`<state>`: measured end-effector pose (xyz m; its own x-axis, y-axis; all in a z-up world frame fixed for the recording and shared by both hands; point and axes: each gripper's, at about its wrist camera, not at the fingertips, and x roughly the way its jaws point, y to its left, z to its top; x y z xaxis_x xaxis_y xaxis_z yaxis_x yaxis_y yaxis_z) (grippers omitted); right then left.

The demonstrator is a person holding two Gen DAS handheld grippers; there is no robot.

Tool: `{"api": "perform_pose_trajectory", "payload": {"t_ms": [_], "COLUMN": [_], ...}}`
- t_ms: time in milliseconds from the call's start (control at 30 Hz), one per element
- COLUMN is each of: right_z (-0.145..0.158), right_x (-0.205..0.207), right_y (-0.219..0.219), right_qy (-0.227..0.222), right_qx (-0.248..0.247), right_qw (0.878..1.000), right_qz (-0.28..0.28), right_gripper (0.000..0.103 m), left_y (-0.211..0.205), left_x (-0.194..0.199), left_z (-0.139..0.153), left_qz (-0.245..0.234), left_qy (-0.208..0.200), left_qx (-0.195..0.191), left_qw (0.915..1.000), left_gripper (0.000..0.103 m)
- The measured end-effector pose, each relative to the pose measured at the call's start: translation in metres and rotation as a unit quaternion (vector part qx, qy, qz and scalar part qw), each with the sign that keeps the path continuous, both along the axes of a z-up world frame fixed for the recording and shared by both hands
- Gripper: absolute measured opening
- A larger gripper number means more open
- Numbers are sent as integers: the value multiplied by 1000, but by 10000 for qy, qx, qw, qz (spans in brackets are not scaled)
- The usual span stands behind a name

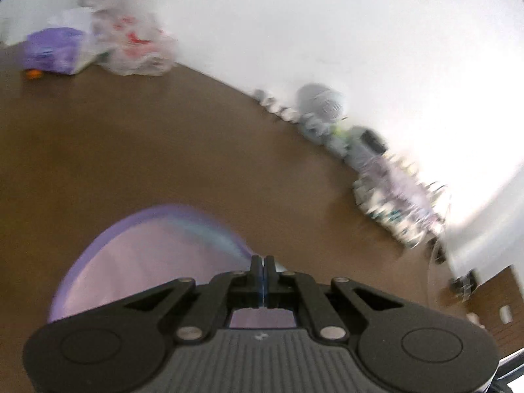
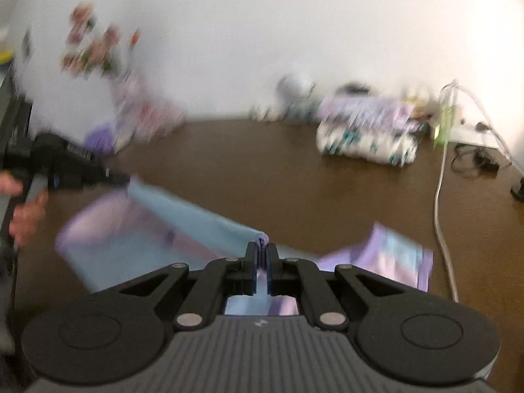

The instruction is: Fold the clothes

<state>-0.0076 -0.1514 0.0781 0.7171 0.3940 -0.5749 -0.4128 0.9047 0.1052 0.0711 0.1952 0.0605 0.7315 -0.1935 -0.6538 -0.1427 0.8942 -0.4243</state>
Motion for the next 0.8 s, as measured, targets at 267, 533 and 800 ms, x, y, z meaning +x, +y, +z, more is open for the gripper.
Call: {"api": "perform_pose_trajectory", "payload": {"t_ms": [267, 533, 800], "right_z": [12, -11, 12], "right_x": [-14, -3, -9], "right_y": [7, 41, 22], "right_qy": [-274, -319, -188], "right_qx": [-159, -847, -417], "right_qw": [9992, 9951, 9980], "right_qz": [247, 389, 440], "right_gripper": [25, 12, 5], "left_y": [14, -4, 9], "left_x": [-14, 19, -9], "left_z": [-4, -14, -7], "left_qz": [79, 64, 301], "left_qy": [-166, 88, -114], "left_qx": [-202, 309, 500], "left_qw": [9996, 9995, 9982], "left_gripper": [29, 0, 0]}}
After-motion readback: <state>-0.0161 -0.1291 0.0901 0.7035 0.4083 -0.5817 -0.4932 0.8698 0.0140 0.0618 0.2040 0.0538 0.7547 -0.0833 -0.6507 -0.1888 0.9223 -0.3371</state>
